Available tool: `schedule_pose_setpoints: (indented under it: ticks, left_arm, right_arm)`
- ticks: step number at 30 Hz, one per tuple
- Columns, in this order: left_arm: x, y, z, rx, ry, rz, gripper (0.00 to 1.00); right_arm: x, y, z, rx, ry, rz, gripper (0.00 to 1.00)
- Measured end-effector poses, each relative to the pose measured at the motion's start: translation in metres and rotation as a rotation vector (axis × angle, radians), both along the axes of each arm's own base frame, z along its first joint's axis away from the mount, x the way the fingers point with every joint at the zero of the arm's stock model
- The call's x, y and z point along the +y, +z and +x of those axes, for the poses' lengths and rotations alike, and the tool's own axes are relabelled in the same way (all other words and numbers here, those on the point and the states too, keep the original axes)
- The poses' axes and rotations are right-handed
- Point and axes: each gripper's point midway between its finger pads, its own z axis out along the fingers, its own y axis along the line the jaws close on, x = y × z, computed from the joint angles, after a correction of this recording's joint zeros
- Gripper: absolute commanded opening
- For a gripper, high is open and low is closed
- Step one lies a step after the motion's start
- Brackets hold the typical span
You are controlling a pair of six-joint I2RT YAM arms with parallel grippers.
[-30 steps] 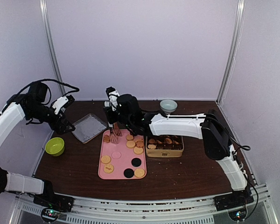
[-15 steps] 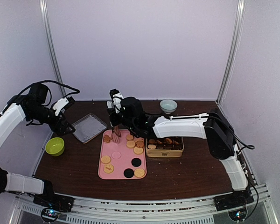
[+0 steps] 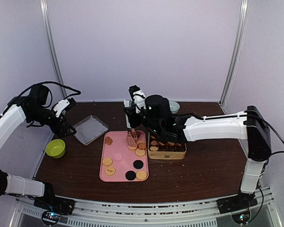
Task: Pack the cookies
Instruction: Pick up the fake cookies from the plate, then place the fake cookies in the empty pocket of the box.
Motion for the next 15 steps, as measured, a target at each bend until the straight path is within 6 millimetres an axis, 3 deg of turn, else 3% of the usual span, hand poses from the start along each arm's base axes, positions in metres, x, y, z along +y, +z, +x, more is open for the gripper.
schedule_pose_setpoints:
  ticks: [3,7,11,15]
  left_arm:
    - [0.000,-0.001,0.000,0.002,0.000,-0.001,0.98]
    - [-0.001,-0.002,0.001,0.010,-0.003,-0.008,0.98]
    - [-0.002,-0.003,0.001,0.017,-0.008,-0.016,0.98]
    - [-0.003,-0.004,0.001,0.020,-0.010,-0.020,0.98]
  right_arm:
    - [-0.036,0.028,-0.019,-0.030,-0.016,0.044,0.10]
    - [-0.082,0.046,-0.042,-0.053,-0.048,0.078,0.10]
    - [-0.117,0.029,-0.057,-0.039,-0.085,0.053,0.10]
    - [-0.138,0.004,-0.064,-0.009,-0.115,0.001,0.11]
